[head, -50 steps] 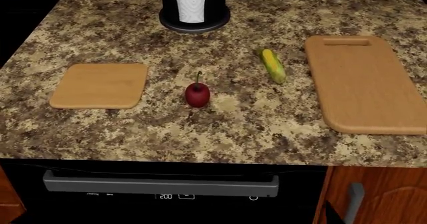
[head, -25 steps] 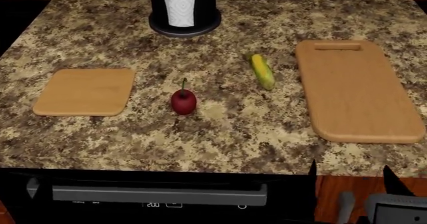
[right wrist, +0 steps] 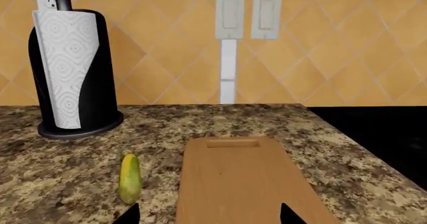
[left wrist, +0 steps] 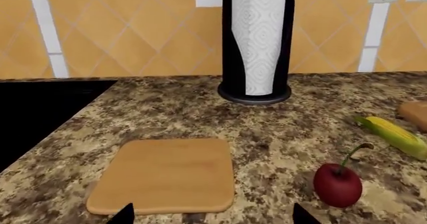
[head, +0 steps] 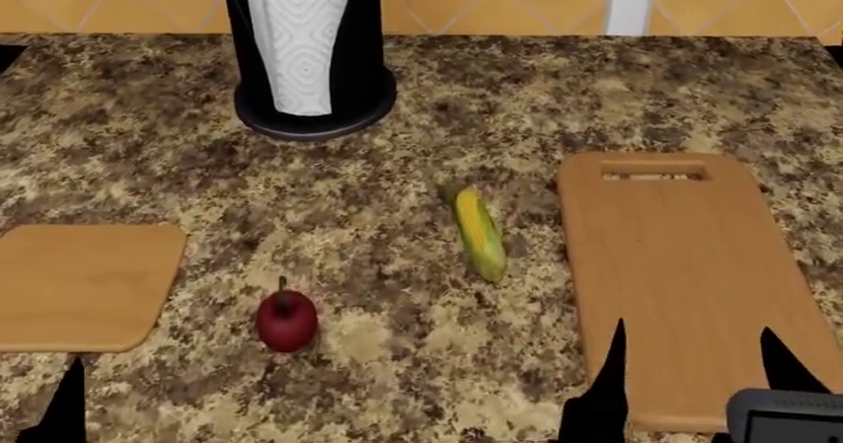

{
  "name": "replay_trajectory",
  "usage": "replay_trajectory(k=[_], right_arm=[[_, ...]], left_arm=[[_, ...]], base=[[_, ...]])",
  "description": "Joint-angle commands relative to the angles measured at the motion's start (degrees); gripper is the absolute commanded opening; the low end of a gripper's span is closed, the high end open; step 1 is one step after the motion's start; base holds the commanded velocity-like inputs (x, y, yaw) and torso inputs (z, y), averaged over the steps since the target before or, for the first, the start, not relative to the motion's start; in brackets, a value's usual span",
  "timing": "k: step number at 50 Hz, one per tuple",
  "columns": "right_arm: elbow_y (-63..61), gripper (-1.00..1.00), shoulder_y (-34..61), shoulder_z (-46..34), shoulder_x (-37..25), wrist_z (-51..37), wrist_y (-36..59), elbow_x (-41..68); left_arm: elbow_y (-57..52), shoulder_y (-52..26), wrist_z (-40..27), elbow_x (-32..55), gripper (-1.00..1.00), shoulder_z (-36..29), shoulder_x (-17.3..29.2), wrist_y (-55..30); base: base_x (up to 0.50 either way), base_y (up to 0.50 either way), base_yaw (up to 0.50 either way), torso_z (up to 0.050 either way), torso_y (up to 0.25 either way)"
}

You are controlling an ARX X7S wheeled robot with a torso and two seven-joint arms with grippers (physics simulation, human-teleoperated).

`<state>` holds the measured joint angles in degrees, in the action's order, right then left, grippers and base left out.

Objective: Place the corn and the cherry on separate cutting boards.

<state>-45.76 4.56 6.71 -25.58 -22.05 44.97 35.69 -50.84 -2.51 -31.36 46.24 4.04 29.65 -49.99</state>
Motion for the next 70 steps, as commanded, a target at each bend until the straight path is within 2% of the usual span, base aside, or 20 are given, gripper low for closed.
replay_trajectory(k=[1,18,19,21,22,24,26,30,31,34,43,49,50,53,62,70], right_arm=[[0.08,1.0,-0.18,-0.55,-0.37,0.03,0.25,0.17],[0.88,1.0,-0.34,-3.68,-0.42,-0.35,2.42,0.5],[0.39,1.0,0.6,-4.95,-0.93,-0.82,4.19,0.47],[-0.69,1.0,3.02,-1.89,0.69,-2.01,8.01,6.97],[-1.79,1.0,5.17,-5.93,-1.54,-2.75,8.73,3.01],[-0.56,1.0,9.49,-7.41,-2.11,-3.75,16.7,6.65],[-0.37,1.0,14.5,-4.03,0.2,-5.83,22.68,13.4],[1.0,1.0,23.76,-5.04,2.48,-9.42,33.03,19.74],[3.28,1.0,27.58,-4.99,4.88,-11.32,36.93,21.89],[6.89,1.0,30.07,-5.07,7.3,-13.18,40.12,23.56],[13.47,1.0,32.75,-13.96,10.68,-14.26,40.37,21.01],[14.83,1.0,33.98,-15.84,13.91,-16.11,41.95,22.69],[15.97,1.0,34.0,-17.58,13.8,-15.58,40.59,21.5],[19.83,1.0,33.96,-22.82,13.2,-13.31,36.51,17.81],[28.79,1.0,33.7,-29.85,13.25,-8.84,28.8,12.07],[40.03,1.0,35.71,-34.56,14.31,-4.86,22.35,6.92]], left_arm=[[-0.86,1.01,-0.2,0.72,1.0,0.19,1.08,-0.55],[0.09,2.89,0.64,0.31,1.0,0.54,1.83,1.05],[0.06,3.19,0.69,0.55,1.0,0.95,1.97,1.13],[0.71,3.25,1.15,0.38,1.0,1.16,2.14,1.59],[0.94,3.47,1.41,0.1,1.0,1.23,2.19,1.99],[1.14,3.6,1.96,-0.51,1.0,0.79,2.55,2.38],[1.17,3.57,1.76,-0.37,1.0,1.1,2.74,2.25],[0.54,2.88,1.06,-0.66,1.0,-0.05,2.78,1.52],[0.07,2.27,0.29,0.8,1.0,0.77,2.52,0.88],[-0.75,1.76,-0.43,1.63,1.0,0.74,2.81,-0.08],[-3.82,1.35,-3.21,6.99,1.0,4.36,4.11,-2.29],[-4.29,2.5,-3.18,8.41,1.0,6.56,4.87,-1.51],[-4.44,2.93,-3.23,11.04,1.0,8.29,4.71,-1.08],[-4.37,3.34,-3.35,9.47,1.0,7.9,5.22,-1.04],[-5.02,5.05,-3.64,11.56,1.0,10.77,6.56,-0.37],[-4.74,5.11,-2.98,10.02,1.0,8.83,6.51,0.03]], base=[[0.5,-0.03,0.0,0.0,0.0],[0.45,-0.19,0.0,0.0,0.001],[0.0,0.0,0.0,0.0,0.0],[0.0,0.0,0.0,0.0,0.0],[0.0,0.0,0.0,0.0,0.0],[0.0,0.0,0.0,0.0,0.0],[0.0,0.0,0.0,0.0,0.0],[0.0,0.0,0.0,0.0,0.0],[0.0,0.0,0.0,0.0,0.0],[0.0,0.0,0.0,0.0,0.0],[0.0,0.0,0.0,0.0,0.0],[0.0,0.0,0.0,0.0,0.0],[0.0,0.0,0.0,0.0,0.0],[0.0,0.0,0.0,0.0,0.0],[0.0,0.0,0.0,0.0,0.0],[0.0,0.0,0.0,0.0,0.0]])
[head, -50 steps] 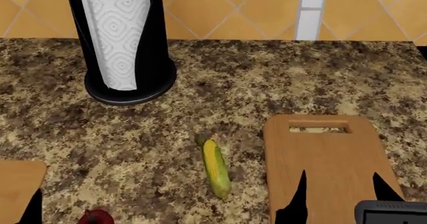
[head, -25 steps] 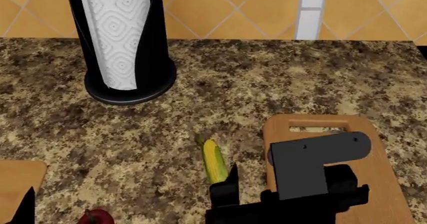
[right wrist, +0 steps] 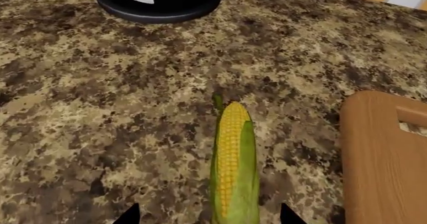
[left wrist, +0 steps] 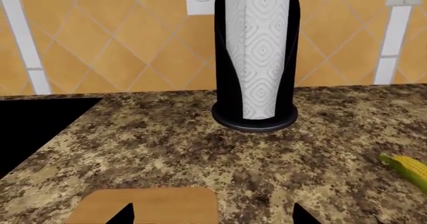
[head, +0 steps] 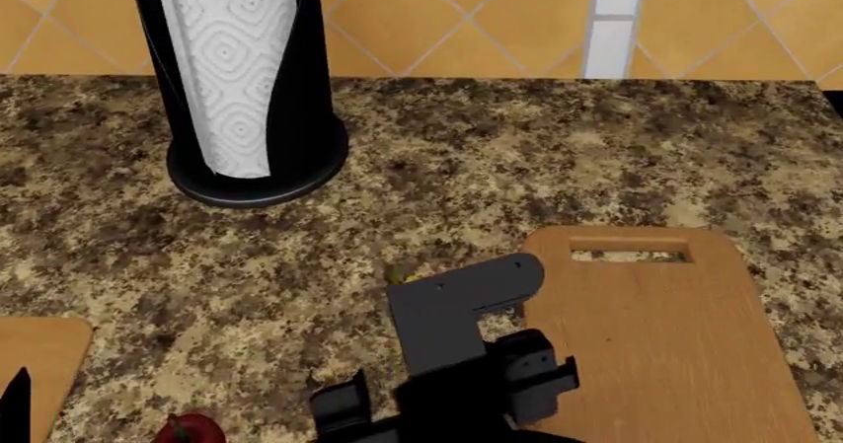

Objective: Place the corn and the cherry on separate cutting boards.

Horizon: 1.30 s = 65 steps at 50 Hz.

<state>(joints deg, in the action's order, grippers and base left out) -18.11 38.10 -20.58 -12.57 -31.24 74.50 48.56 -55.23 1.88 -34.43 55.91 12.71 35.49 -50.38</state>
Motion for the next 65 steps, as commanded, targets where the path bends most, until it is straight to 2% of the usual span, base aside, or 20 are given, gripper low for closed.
replay_trajectory(k=[1,11,24,25,34,46,60,65], right_arm=[[14.24,1.0,2.36,-8.2,1.45,5.11,-8.11,-6.71],[25.22,1.0,4.22,-9.83,3.22,7.17,-14.29,-10.39],[27.69,1.0,3.42,-8.25,2.61,7.09,-16.16,-9.91],[27.62,-1.0,3.12,-5.77,3.16,6.28,-16.38,-8.54],[19.54,-1.0,4.54,-3.72,2.44,2.92,-12.48,-5.47],[0.0,-1.0,6.81,7.79,-1.48,-7.54,-1.46,4.36],[-2.05,-1.0,2.95,21.6,-8.17,-11.72,0.89,9.58],[-0.66,-1.0,2.55,22.54,-11.74,-11.4,0.97,8.52]], left_arm=[[-0.41,0.85,0.01,0.45,1.0,0.31,0.78,0.43],[0.3,1.39,0.62,-1.06,1.0,-0.83,0.86,1.28],[1.06,1.16,0.77,-2.0,1.0,-2.35,0.79,1.77],[1.09,1.09,0.72,-2.11,1.0,-2.56,0.79,1.73],[1.54,1.05,0.92,-2.91,1.0,-3.65,0.64,2.21],[1.17,0.11,0.11,-2.51,1.0,-4.8,0.94,1.64],[2.37,-0.29,1.33,-5.3,1.0,-8.36,0.43,2.61],[2.94,-0.08,1.73,-6.07,1.0,-8.93,0.36,3.17]], base=[[0.0,0.0,0.0,0.0,0.0],[0.0,0.0,0.0,0.0,0.0],[0.0,0.0,0.0,0.0,0.0],[0.0,0.0,0.0,0.0,0.0],[0.0,0.0,0.0,0.0,0.0],[0.0,0.0,0.0,0.0,0.0],[0.0,0.0,0.0,0.0,0.0],[0.0,0.0,0.0,0.0,0.0]])
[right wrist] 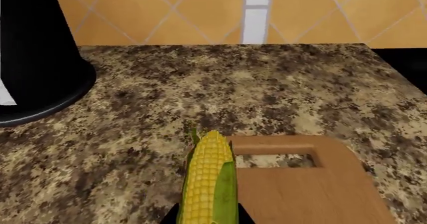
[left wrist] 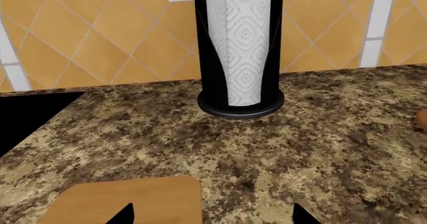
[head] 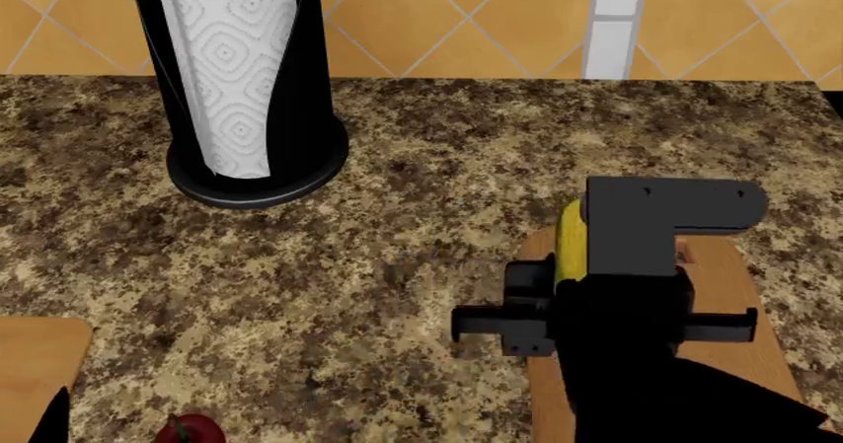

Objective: Place the corn and the cherry on separate cutting boards.

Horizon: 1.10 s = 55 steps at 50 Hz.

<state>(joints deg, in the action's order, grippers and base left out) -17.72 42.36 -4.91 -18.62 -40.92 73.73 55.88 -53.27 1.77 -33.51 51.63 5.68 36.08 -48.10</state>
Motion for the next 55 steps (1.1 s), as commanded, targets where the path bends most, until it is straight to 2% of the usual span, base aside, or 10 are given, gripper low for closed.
replay_trajectory(k=[1,12,41,42,55], right_arm=[[-1.08,-1.0,-1.92,6.92,-5.98,-2.05,1.68,0.87],[1.59,-1.0,-4.99,9.45,-8.53,-1.36,-0.3,0.06],[5.03,-1.0,-8.71,2.38,-8.22,3.39,-3.21,-2.33],[4.47,1.0,-8.46,1.13,-8.82,3.9,-3.13,-2.83],[-0.97,1.0,-7.54,4.86,-8.87,-0.51,-2.85,-1.25]], left_arm=[[1.02,-0.03,0.75,-1.81,1.0,-2.06,-0.26,0.84],[-0.12,-0.6,-0.54,-0.2,1.0,-1.91,0.33,-0.2],[0.4,-0.54,-1.05,-0.24,1.0,-2.55,1.16,0.23],[0.44,-0.67,-1.05,-0.29,1.0,-2.74,1.14,0.2],[0.42,-1.42,-1.05,0.7,1.0,-4.01,1.5,-0.56]], base=[[0.0,0.0,0.0,0.0,0.0],[0.0,0.0,0.0,0.0,0.0],[0.0,0.0,0.0,0.0,0.0],[0.0,0.0,0.0,0.0,0.0],[0.0,0.0,0.0,0.0,0.0]])
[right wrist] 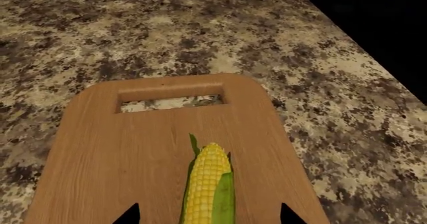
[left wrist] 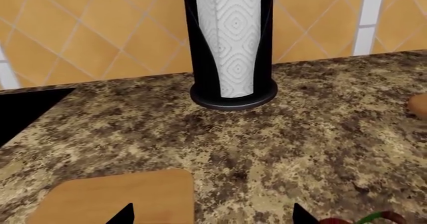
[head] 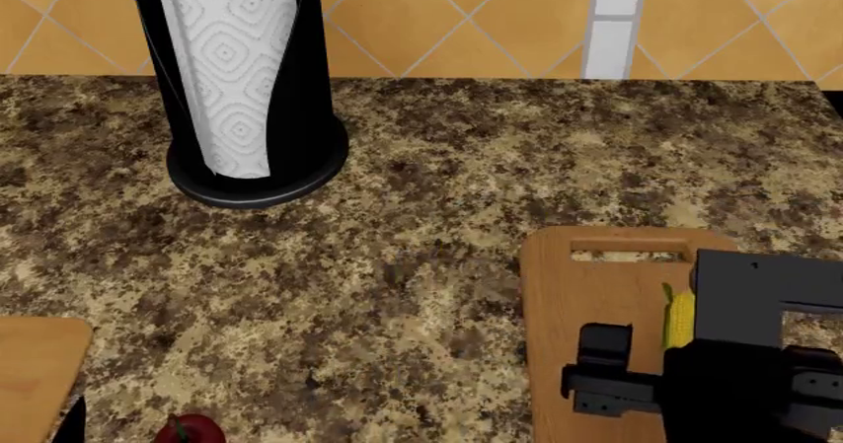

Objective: Place the corn and the cherry on separate cutting boards.

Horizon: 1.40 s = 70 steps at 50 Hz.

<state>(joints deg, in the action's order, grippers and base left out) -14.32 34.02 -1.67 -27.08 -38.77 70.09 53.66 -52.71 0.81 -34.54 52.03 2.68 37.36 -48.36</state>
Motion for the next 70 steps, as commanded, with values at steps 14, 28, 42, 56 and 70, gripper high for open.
replay_trajectory(k=[14,28,42,56,70], right_arm=[[-17.08,1.0,9.07,9.68,0.62,-13.7,12.15,15.82],[-16.84,1.0,9.03,10.45,1.55,-14.2,11.7,20.9],[-16.89,1.0,5.29,9.65,-0.56,-11.67,8.69,18.59],[-17.03,1.0,4.14,9.85,-1.74,-11.7,7.95,19.37],[-17.58,1.0,5.16,10.35,-1.8,-14.13,8.49,22.91]], left_arm=[[-3.73,-1.73,1.12,0.1,1.0,-4.82,3.22,-1.52],[-3.44,-13.92,-7.54,27.79,1.0,-6.79,1.18,-4.67],[2.5,-12.96,-2.82,19.27,1.0,-13.28,-3.51,-5.15],[9.61,-13.67,0.62,11.63,1.0,-15.9,-5.19,-3.66],[16.64,-11.04,6.02,4.91,1.0,-19.32,-6.03,-0.07]], base=[[0.0,0.0,0.0,0.0,0.0],[0.0,0.0,0.0,0.0,0.0],[0.0,0.0,0.0,0.0,0.0],[0.0,0.0,0.0,0.0,0.0],[0.0,0.0,0.0,0.0,0.0]])
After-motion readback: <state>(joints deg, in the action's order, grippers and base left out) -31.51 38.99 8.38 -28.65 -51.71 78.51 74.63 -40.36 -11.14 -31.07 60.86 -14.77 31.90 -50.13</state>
